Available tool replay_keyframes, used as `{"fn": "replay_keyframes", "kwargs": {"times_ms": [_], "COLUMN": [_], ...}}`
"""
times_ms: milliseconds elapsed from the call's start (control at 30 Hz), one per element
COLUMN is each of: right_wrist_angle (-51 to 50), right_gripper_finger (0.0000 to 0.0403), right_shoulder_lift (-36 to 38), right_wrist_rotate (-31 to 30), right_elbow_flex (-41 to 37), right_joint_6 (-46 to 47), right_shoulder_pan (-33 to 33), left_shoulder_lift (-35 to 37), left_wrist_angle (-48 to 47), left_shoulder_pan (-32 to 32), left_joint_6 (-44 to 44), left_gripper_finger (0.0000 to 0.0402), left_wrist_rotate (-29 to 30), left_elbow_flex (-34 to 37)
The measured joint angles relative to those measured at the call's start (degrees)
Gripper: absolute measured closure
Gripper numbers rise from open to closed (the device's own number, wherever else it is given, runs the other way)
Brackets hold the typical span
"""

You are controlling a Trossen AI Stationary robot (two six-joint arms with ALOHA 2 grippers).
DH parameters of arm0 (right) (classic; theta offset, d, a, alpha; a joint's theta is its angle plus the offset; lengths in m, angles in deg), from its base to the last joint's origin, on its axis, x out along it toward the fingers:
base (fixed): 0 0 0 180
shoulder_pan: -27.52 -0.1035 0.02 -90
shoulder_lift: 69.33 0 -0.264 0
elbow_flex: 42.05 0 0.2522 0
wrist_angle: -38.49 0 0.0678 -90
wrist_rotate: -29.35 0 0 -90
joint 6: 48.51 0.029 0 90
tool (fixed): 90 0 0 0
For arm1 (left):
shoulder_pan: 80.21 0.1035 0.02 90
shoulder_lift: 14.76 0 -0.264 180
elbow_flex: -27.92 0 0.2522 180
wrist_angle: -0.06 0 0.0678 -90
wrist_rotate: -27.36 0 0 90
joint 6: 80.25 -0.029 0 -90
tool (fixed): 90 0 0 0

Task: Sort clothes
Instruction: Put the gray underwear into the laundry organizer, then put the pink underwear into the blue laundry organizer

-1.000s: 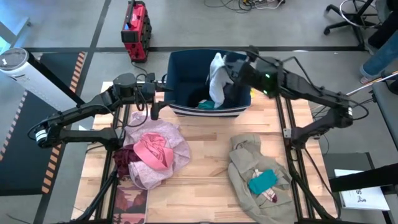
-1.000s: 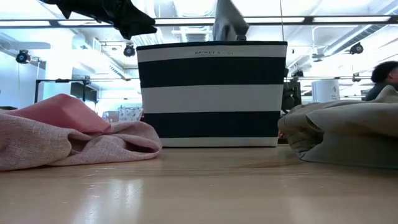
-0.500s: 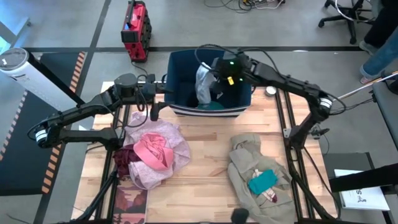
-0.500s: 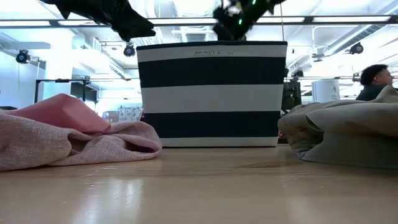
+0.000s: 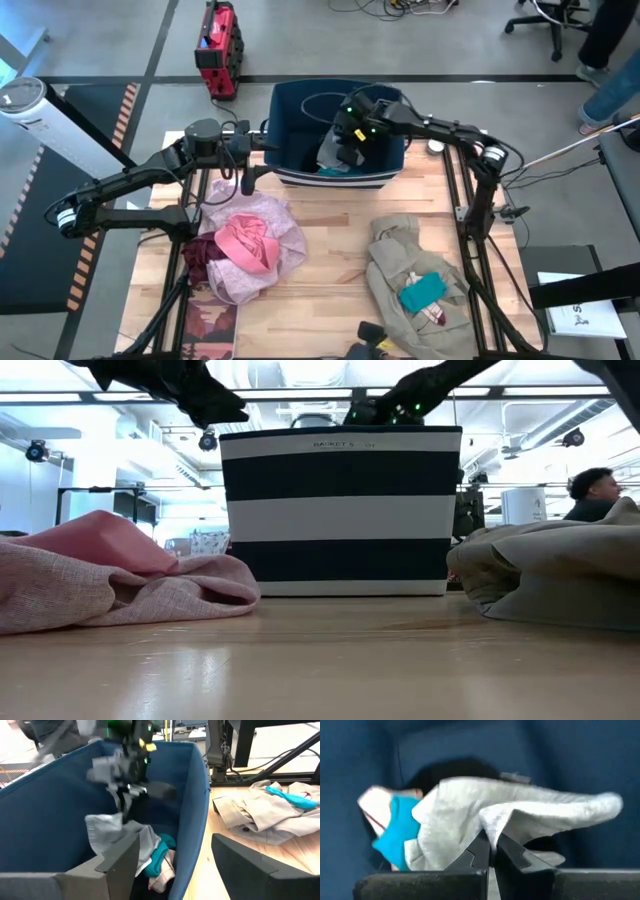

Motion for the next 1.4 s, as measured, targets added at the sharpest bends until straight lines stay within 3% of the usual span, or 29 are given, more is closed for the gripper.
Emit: {"fn": "replay_keyframes", "kwargs": {"times_ms": [233,533,667,867,1033,1133,1400], "right_wrist_angle": [0.54,0.89,1.26,2.61,5.49,8.43,20.98], "right_gripper_finger": [0.0386,0.0267,0.0232,0.0225,0.0224,0.0223,0.0222], "right_shoulder_lift": [-2.5,4.84,9.97,17.03,21.9,25.32,35.8], "right_wrist_rotate": [-0.45,-0.5,-0.48,-0.47,1.16,1.12,1.01], "right_elbow_flex": [-0.03,-0.03,-0.02,-0.98,-4.77,-9.62,-25.5], "right_joint_6": [-1.51,-1.93,-2.37,-3.08,-3.0,-2.02,2.86], "right_shoulder_pan": [-0.09,-1.27,-3.16,-7.16,-10.98,-13.41,-20.81], "left_shoulder_lift": [0.0,0.11,0.34,0.66,0.7,0.7,0.56], "left_wrist_angle": [-1.61,-3.75,-7.82,-12.93,-18.2,-21.04,-24.38], "left_shoulder_pan": [-0.01,-0.5,-2.79,-8.12,-12.84,-15.24,-21.36], "left_joint_6": [-0.02,-1.92,-3.17,-1.52,1.26,2.92,9.88], "left_gripper_finger": [0.0173,0.0188,0.0185,0.017,0.016,0.0157,0.0158], "left_wrist_rotate": [0.02,0.04,-0.02,0.22,6.89,9.78,9.99], "left_elbow_flex": [0.0,0.0,0.0,0.0,0.0,0.0,0.0]}}
